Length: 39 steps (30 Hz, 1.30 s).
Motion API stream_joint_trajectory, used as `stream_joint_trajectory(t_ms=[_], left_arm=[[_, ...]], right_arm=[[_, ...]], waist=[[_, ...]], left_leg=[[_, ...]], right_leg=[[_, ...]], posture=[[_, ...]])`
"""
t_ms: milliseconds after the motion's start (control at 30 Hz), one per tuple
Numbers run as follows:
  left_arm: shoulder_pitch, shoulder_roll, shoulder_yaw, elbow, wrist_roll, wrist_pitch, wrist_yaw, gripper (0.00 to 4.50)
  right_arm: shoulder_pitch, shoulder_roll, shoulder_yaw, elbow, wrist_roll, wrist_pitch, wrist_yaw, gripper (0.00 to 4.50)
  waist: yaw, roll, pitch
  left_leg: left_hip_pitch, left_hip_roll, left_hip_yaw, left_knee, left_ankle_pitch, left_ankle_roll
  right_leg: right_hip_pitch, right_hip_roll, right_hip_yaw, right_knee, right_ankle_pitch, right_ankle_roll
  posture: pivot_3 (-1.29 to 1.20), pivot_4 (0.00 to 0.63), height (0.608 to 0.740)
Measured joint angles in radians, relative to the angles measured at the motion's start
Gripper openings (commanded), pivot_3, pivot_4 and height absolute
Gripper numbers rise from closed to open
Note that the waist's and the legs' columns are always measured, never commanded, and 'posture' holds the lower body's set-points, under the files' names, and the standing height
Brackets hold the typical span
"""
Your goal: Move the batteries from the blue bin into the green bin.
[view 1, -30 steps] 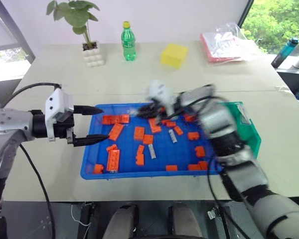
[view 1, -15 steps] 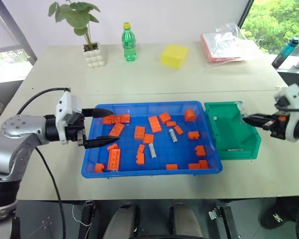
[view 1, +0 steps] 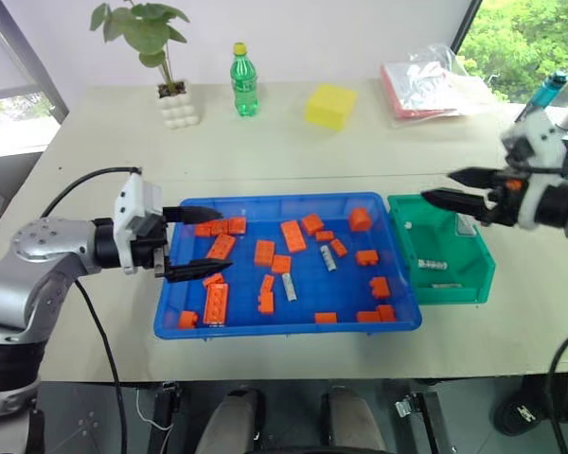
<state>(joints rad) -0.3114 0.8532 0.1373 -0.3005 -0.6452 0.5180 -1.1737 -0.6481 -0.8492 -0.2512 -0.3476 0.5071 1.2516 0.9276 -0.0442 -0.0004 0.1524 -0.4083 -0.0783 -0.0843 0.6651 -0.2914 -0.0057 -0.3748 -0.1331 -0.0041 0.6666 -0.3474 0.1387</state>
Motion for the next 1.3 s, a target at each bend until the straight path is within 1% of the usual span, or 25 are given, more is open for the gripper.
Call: stream_joint_trajectory(t_ms=[67,167,267,467,600,833,1133,1167,1233,1267,1300], left_arm=[[0.005,0.001,-0.001,-0.006,0.002,-0.003,0.0,4.5],[0.005,0.0,-0.001,-0.009,0.004,-0.005,0.005,4.5],[0.005,0.001,-0.001,-0.012,0.004,-0.005,0.008,4.5],[0.03,0.011,0.002,-0.028,0.003,-0.005,0.01,4.5],[0.032,0.011,0.002,-0.045,0.004,-0.006,0.014,4.5],[0.03,0.011,0.001,-0.051,0.003,-0.005,0.022,4.5],[0.022,0.011,0.001,-0.051,0.004,-0.005,0.022,4.5],[0.022,0.011,0.001,-0.051,0.004,-0.005,0.022,4.5],[0.021,0.011,0.0,-0.05,0.004,-0.005,0.021,4.5],[0.021,0.011,-0.001,-0.049,0.004,-0.006,0.021,4.5],[0.019,0.011,-0.001,-0.045,0.004,-0.008,0.02,4.5]], right_arm=[[-0.011,0.07,0.091,-0.025,0.035,0.02,-0.018,3.61],[-0.011,0.17,0.231,-0.027,0.047,0.05,-0.08,3.61],[0.001,0.2,0.325,-0.026,0.047,0.068,-0.125,3.61],[0.025,0.253,0.442,-0.026,0.047,0.075,-0.184,3.61],[0.039,0.265,0.518,-0.015,0.039,0.068,-0.206,3.61],[0.022,0.319,0.566,0.065,-0.003,0.015,-0.246,3.61],[0.016,0.33,0.587,0.064,-0.018,0.005,-0.269,3.61],[0.018,0.329,0.592,0.055,-0.022,0.004,-0.273,3.37],[0.02,0.323,0.601,0.041,-0.03,0.005,-0.28,2.72],[0.02,0.317,0.606,0.035,-0.034,0.006,-0.284,2.27],[0.02,0.311,0.613,0.03,-0.038,0.007,-0.287,1.68]], waist=[[0.001,0.0,0.0],[0.009,0.0,0.0],[0.015,0.0,0.0],[0.006,0.0,0.0],[0.003,0.0,0.0],[0.0,0.0,0.0],[0.0,0.0,0.0],[0.0,0.0,0.0],[0.001,0.0,0.0],[0.001,0.0,0.0],[0.001,0.0,0.0]], left_leg=[[0.0,-0.001,0.0,0.0,0.0,0.0],[-0.001,-0.002,-0.002,0.001,0.0,0.0],[-0.001,-0.003,-0.003,0.001,0.0,0.0],[-0.001,-0.003,-0.004,0.001,0.0,0.0],[-0.001,-0.003,-0.004,0.001,0.0,0.0],[0.0,-0.003,-0.004,0.001,0.0,0.0],[0.0,-0.003,-0.004,0.001,0.0,0.0],[0.0,-0.003,-0.004,0.001,0.0,0.0],[0.0,-0.003,-0.004,0.001,0.0,0.0],[0.0,-0.003,-0.004,0.001,0.0,0.0],[0.0,-0.003,-0.004,0.001,0.0,0.0]], right_leg=[[0.0,0.0,0.0,0.0,0.0,0.0],[0.0,-0.001,0.0,0.0,0.0,0.0],[0.0,-0.001,0.0,0.0,0.0,0.0],[0.0,-0.001,0.0,0.0,0.0,0.0],[0.0,-0.001,0.0,0.0,0.0,0.0],[0.0,-0.001,0.0,0.001,0.0,0.0],[0.0,-0.001,0.0,0.001,0.0,0.0],[0.0,-0.001,0.0,0.001,0.0,0.0],[0.0,-0.001,0.0,0.001,0.0,0.0],[0.0,-0.001,0.0,0.001,0.0,0.0],[0.0,-0.001,0.0,0.001,0.0,0.0]], posture=[[0.0,0.15,0.728],[0.0,0.15,0.728],[0.0,0.15,0.728],[0.0,0.15,0.728],[0.0,0.15,0.728],[0.0,0.15,0.728],[0.0,0.15,0.728],[0.0,0.15,0.728],[0.0,0.15,0.728],[0.0,0.15,0.728],[0.0,0.15,0.728]])
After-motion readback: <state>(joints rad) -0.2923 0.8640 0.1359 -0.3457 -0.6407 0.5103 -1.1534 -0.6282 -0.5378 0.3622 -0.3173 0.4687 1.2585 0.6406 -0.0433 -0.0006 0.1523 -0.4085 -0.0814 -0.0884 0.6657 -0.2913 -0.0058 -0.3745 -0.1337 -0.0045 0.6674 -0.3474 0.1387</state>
